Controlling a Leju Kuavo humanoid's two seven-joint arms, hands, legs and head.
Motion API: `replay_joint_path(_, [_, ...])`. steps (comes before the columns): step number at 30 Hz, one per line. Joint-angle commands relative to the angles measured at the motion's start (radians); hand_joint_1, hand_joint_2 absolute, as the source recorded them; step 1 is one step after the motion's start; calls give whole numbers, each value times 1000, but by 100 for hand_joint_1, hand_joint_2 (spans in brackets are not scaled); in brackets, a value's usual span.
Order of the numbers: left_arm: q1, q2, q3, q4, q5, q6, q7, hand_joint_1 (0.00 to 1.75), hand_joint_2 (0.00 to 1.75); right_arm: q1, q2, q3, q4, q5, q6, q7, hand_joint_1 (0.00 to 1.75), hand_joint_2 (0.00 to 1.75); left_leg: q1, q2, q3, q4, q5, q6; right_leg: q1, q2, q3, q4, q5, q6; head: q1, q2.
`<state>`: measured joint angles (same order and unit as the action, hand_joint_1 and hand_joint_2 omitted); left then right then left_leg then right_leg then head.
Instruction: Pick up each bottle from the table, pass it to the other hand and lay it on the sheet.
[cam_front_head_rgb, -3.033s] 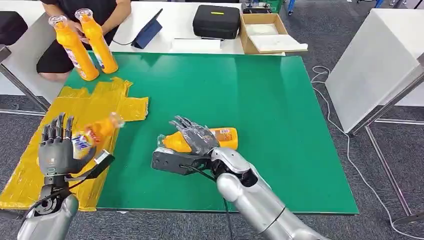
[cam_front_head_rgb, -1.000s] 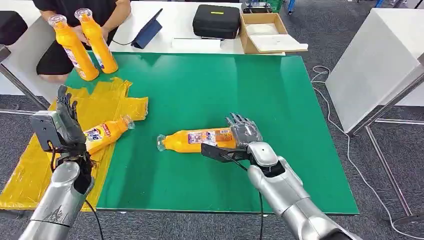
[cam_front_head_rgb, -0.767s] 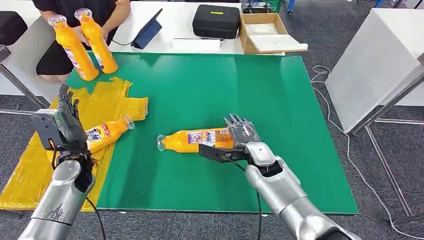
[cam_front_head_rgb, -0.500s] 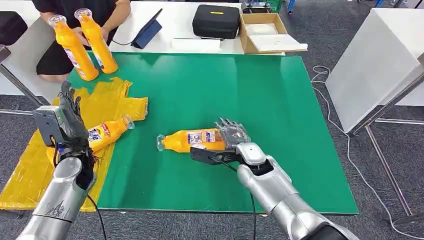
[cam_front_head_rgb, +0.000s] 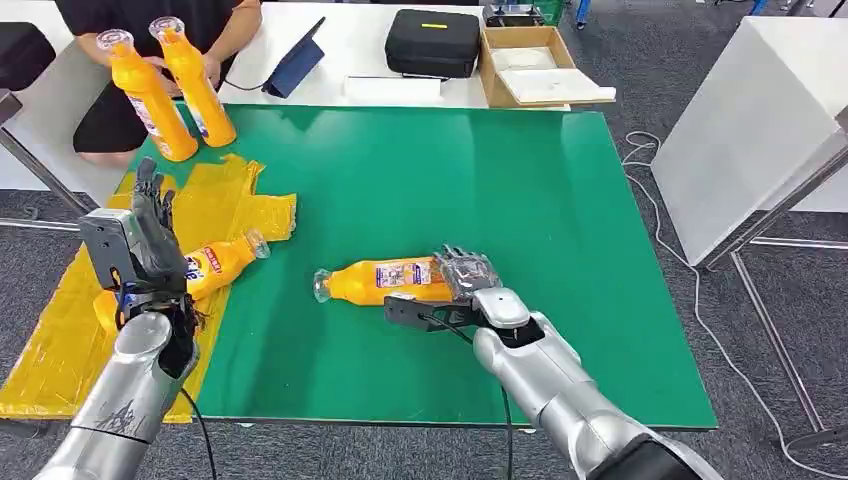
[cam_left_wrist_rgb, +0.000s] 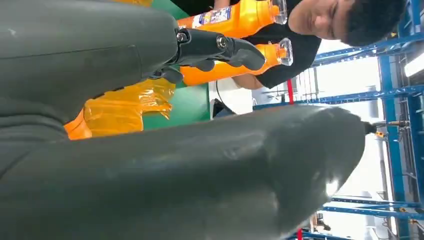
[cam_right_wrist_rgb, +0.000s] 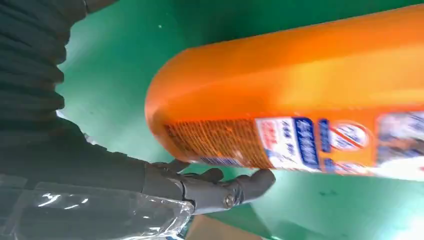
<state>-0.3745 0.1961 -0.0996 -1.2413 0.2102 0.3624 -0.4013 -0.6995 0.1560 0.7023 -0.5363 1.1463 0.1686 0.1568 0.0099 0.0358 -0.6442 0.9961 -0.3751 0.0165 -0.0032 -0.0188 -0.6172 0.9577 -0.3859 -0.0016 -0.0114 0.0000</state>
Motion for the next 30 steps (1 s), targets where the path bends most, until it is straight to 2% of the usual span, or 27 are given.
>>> replay_joint_path(1, [0,8,-31,-5,41,5,-8,0,0,-70,-5,2,173,0,1,17,0,175,-1,-5,6,-1,-2,-1,-2,-1,6,1,-3,0,0,0])
replay_joint_path(6, [24,10,-28,-41,45,13,-10,0,0,-61,-1,-6,176,5,8,11,0,175,0,-3,4,-1,-1,-1,-1,0,4,0,-2,0,0,0])
replay_joint_path(7, [27,11,-26,-44,45,14,-10,0,0,-60,0,-7,176,5,9,11,0,175,-2,-6,11,-1,-5,-2,-4,0,10,1,-6,0,0,0])
replay_joint_path(8, [28,11,-23,-49,43,19,-12,0,0,-58,2,-7,174,6,15,6,0,175,-1,-4,5,-1,-2,-1,-2,0,5,0,-3,0,0,0])
replay_joint_path(9, [28,11,-20,-50,44,21,-12,0,0,-57,5,-7,172,6,14,5,147,175,-1,-3,6,-1,-2,-1,-2,0,5,0,-3,0,0,0])
replay_joint_path(10, [34,16,-12,-58,46,27,-12,0,0,-52,10,-10,168,4,15,-1,175,175,-1,-4,7,-1,-3,-1,-2,0,7,1,-4,0,0,0])
replay_joint_path(16, [82,28,20,-97,52,31,-12,0,0,-46,20,3,142,25,14,-9,175,175,0,-1,3,-1,-1,-1,0,1,3,0,-1,0,0,0])
replay_joint_path(19, [89,30,27,-100,53,29,-12,0,0,-46,21,22,128,46,25,-16,175,175,-1,-2,8,-1,-3,-2,-2,2,7,1,-4,-1,1,0])
replay_joint_path(22, [82,28,28,-96,53,26,-12,0,0,-46,24,46,118,67,36,-33,175,175,0,-1,4,-1,-1,-1,0,1,3,0,-1,-1,0,0])
replay_joint_path(30, [96,18,45,-105,61,22,-15,0,0,-14,-14,141,36,132,91,-79,175,175,0,-3,5,-1,-2,-1,-1,0,5,0,-2,0,0,0])
